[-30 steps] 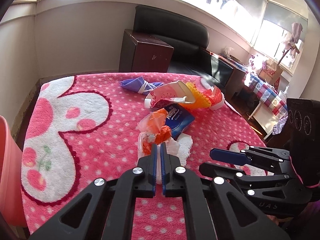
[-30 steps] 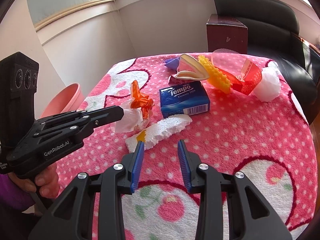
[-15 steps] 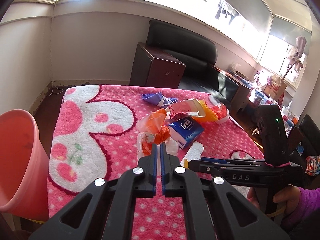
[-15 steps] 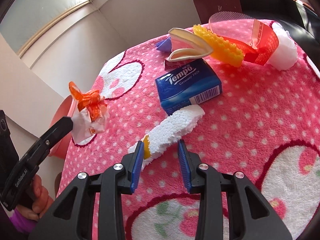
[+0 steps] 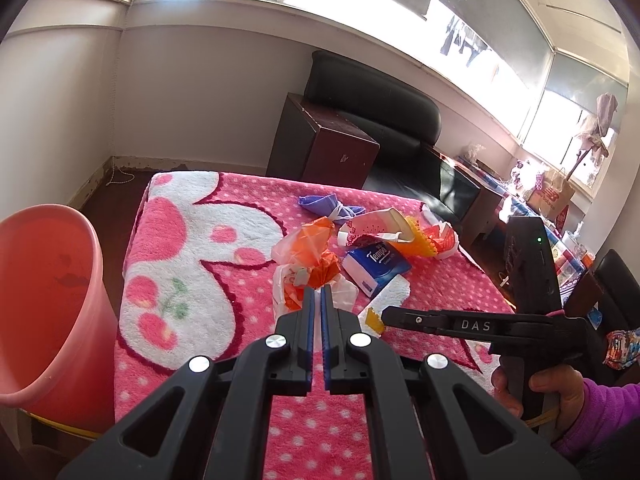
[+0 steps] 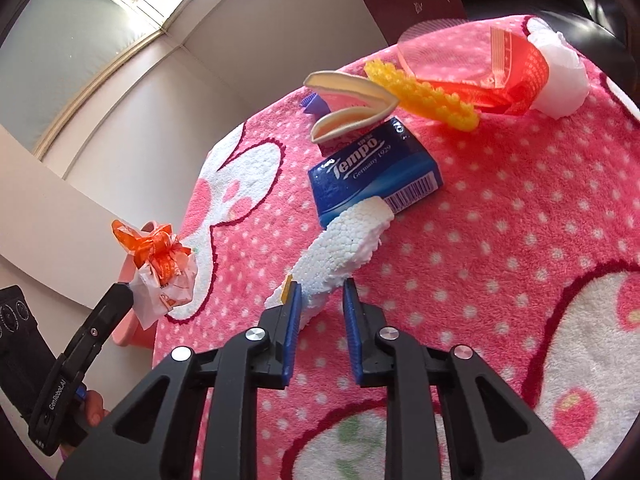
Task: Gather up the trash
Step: 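Grasp the white foam strip with the right gripper while the left holds the bag, then carry the orange-tied bag and foam strip over the pink bucket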
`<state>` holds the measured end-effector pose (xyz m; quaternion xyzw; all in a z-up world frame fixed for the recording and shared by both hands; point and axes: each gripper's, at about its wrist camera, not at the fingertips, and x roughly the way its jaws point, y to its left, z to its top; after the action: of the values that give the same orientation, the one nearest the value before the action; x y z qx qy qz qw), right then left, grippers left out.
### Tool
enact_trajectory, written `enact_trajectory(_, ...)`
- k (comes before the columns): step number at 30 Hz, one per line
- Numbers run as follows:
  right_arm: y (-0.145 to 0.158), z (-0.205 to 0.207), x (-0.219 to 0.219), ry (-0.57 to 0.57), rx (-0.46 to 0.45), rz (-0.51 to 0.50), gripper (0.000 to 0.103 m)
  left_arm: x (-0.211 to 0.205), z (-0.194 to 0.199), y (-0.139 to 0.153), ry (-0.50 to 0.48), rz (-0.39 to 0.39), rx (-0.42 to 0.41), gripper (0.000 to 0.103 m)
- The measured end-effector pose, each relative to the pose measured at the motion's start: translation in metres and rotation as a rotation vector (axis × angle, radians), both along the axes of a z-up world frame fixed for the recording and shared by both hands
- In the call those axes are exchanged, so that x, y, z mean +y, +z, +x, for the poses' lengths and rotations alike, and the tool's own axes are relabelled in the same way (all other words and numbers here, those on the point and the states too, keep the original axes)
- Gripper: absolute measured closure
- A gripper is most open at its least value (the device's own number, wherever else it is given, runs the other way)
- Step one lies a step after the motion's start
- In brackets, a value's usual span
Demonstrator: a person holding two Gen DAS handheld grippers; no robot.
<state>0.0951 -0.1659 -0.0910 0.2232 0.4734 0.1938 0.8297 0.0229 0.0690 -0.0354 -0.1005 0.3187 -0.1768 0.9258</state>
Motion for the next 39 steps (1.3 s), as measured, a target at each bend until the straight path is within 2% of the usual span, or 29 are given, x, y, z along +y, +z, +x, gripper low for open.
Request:
enact_trajectory(4, 0.014, -0.011, -0.002, 0.011, -0.054, -0.041, 0.085, 0.003, -0.005, 0.006, 0.014, -0.006, -0.017, 0.101)
enact_trajectory(9, 0.040, -0.026, 0.005, 0.049, -0.175, -0.131, 0.085, 0.009, -0.014, 0.020, 0.050, 0.010, -0.066, 0.101)
enact_trajectory(17, 0.073, -0.035, 0.037, 0.135, -0.332, -0.220, 0.085, 0.028, -0.030, 0.038, 0.130, 0.056, -0.144, 0.101)
enact_trajectory(30, 0.115, -0.029, 0.142, 0.373, -0.519, -0.210, 0.085, 0.108, -0.063, 0.049, 0.391, 0.094, -0.195, 0.101)
enact_trajectory(39, 0.120, -0.035, 0.223, 0.533, -0.583, -0.242, 0.085, 0.155, -0.075, 0.034, 0.515, 0.084, -0.157, 0.101)
